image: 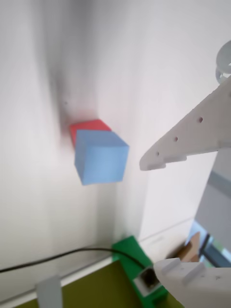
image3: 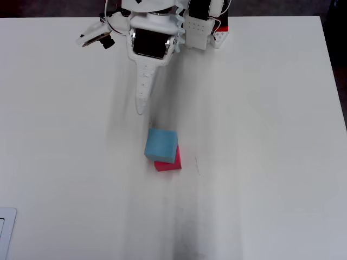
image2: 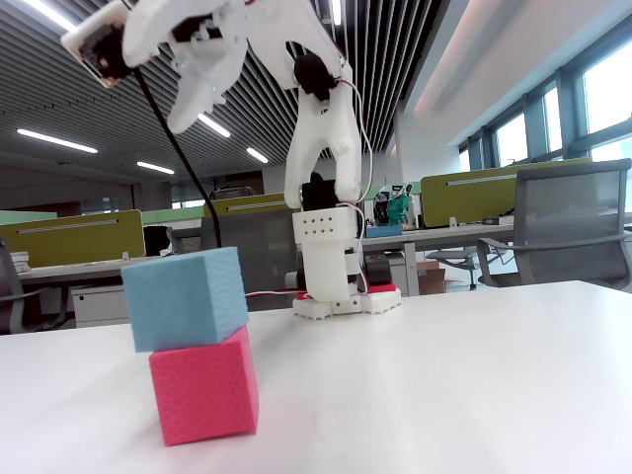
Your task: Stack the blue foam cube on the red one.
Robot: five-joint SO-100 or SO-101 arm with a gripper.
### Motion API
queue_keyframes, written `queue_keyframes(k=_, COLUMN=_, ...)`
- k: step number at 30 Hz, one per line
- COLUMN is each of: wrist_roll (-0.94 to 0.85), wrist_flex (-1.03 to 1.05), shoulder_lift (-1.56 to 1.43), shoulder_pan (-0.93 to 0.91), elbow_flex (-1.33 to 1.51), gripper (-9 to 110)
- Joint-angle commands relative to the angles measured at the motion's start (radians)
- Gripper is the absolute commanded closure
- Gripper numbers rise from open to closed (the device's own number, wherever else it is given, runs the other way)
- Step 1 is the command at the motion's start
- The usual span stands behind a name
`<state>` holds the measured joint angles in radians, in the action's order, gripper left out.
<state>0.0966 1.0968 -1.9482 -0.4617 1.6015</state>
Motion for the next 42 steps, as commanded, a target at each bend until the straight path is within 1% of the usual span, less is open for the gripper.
queue_keyframes(k=1, wrist_roll=0.005, wrist_flex=-0.091, shoulder_lift=-0.140, shoulder_pan=-0.003, elbow_flex=0.169, gripper=79)
queue_keyframes(k=7, wrist_roll=0.005, wrist_flex=-0.362, shoulder_lift=-0.325, shoulder_pan=0.014, elbow_flex=0.531, gripper=81)
queue_keyframes(k=14, wrist_roll=0.005, wrist_flex=-0.495, shoulder_lift=-0.577, shoulder_pan=0.067, elbow_flex=0.864, gripper=83)
queue_keyframes(k=19, wrist_roll=0.005, wrist_flex=-0.491, shoulder_lift=-0.762, shoulder_pan=0.092, elbow_flex=1.031, gripper=83)
queue_keyframes(k=20, wrist_roll=0.011, wrist_flex=-0.459, shoulder_lift=-0.864, shoulder_pan=0.095, elbow_flex=1.101, gripper=84)
queue_keyframes(k=26, wrist_roll=0.012, wrist_flex=-0.425, shoulder_lift=-1.055, shoulder_pan=0.100, elbow_flex=1.223, gripper=84)
queue_keyframes(k=34, wrist_roll=0.012, wrist_flex=-0.417, shoulder_lift=-1.235, shoulder_pan=0.097, elbow_flex=1.330, gripper=84)
queue_keyframes(k=38, wrist_roll=0.012, wrist_flex=-0.449, shoulder_lift=-1.238, shoulder_pan=0.084, elbow_flex=1.368, gripper=84)
queue_keyframes(k=42, wrist_roll=0.012, wrist_flex=-0.436, shoulder_lift=-1.238, shoulder_pan=0.077, elbow_flex=1.368, gripper=84)
